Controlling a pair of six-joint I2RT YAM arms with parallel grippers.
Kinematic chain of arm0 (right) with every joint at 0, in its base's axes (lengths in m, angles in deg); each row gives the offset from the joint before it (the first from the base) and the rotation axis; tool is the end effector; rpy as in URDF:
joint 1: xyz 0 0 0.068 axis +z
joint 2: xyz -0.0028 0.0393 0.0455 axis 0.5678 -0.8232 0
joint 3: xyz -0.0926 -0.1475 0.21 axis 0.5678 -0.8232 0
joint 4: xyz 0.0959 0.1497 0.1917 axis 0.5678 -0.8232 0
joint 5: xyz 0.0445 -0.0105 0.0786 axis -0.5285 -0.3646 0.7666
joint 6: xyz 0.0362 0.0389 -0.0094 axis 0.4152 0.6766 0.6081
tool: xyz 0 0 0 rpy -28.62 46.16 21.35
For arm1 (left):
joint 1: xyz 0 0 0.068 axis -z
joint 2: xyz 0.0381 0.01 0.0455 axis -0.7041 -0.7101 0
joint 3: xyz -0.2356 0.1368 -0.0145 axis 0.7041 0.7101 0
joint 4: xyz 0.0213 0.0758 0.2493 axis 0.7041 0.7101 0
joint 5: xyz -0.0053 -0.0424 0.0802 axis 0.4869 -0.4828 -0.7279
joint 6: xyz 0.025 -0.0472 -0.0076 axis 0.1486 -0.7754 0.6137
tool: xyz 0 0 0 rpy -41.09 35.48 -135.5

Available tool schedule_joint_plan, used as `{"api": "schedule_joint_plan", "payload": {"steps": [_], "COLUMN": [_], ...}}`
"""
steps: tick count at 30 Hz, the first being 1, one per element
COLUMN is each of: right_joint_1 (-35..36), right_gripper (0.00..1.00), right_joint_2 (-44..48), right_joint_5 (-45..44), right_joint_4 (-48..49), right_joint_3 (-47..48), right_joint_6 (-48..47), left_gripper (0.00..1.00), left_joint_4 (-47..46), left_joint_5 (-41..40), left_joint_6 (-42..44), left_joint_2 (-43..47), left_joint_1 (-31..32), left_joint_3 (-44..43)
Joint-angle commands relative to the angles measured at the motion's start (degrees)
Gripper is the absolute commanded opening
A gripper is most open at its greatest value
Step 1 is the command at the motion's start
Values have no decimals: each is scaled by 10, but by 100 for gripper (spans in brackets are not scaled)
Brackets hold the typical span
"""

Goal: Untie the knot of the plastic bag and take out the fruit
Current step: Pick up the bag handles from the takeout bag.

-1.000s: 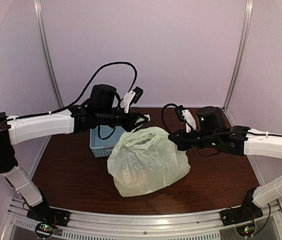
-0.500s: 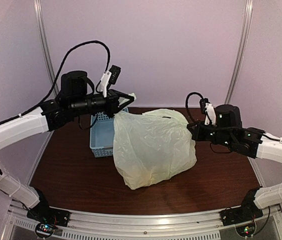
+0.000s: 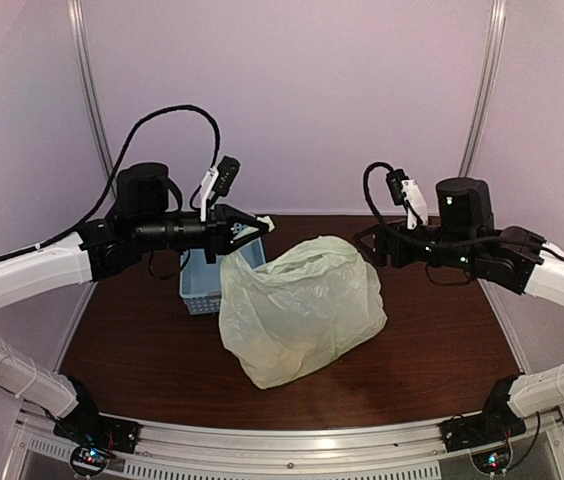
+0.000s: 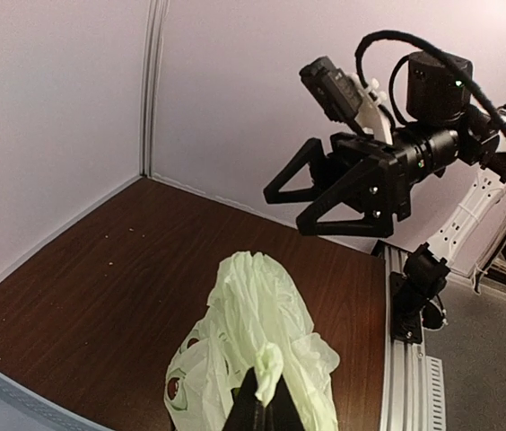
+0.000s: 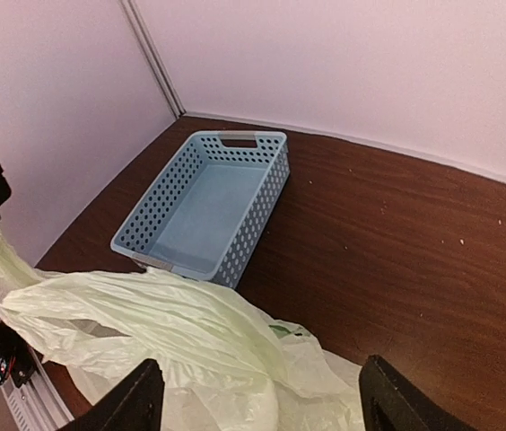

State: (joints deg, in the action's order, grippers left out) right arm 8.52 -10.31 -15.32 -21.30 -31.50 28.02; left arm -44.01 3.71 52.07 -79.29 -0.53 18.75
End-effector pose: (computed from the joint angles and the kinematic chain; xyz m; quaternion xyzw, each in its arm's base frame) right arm 0.1817 0.1731 0.3393 -0.1948 0.8114 0.3028 0.4604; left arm 0.2111 -0.2303 0.3533 0.3578 0.6727 -0.4726 0.4429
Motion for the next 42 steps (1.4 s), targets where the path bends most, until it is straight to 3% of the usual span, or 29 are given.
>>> {"api": "schedule_joint_plan", "payload": {"steps": [1, 16, 25, 36, 42], "right_joint_1": [51, 122, 137, 139, 139], "right_gripper": [80, 88, 93, 95, 99], "right_joint_2": [-41, -210, -223, -257, -271], "right_joint_5": [27, 46, 80, 15, -84], "right_joint_4": [-73, -111, -118, -108, -93], "right_joint_3": [82, 240, 247, 256, 263], "right_joint_6": [-88, -221, -257, -285, -284], "left_gripper": [0, 0, 0, 0, 0], "left_joint_4": [-45, -60, -60, -56, -57], "left_joint_5": [27, 34, 32, 32, 31], "left_joint_6": [-1, -8, -8, -10, -13], "left_joint_2": [9, 16, 11, 9, 7], "left_joint_1": [-3, -3, -3, -3, -3], "left_joint_3": [17, 38, 36, 33, 33]}}
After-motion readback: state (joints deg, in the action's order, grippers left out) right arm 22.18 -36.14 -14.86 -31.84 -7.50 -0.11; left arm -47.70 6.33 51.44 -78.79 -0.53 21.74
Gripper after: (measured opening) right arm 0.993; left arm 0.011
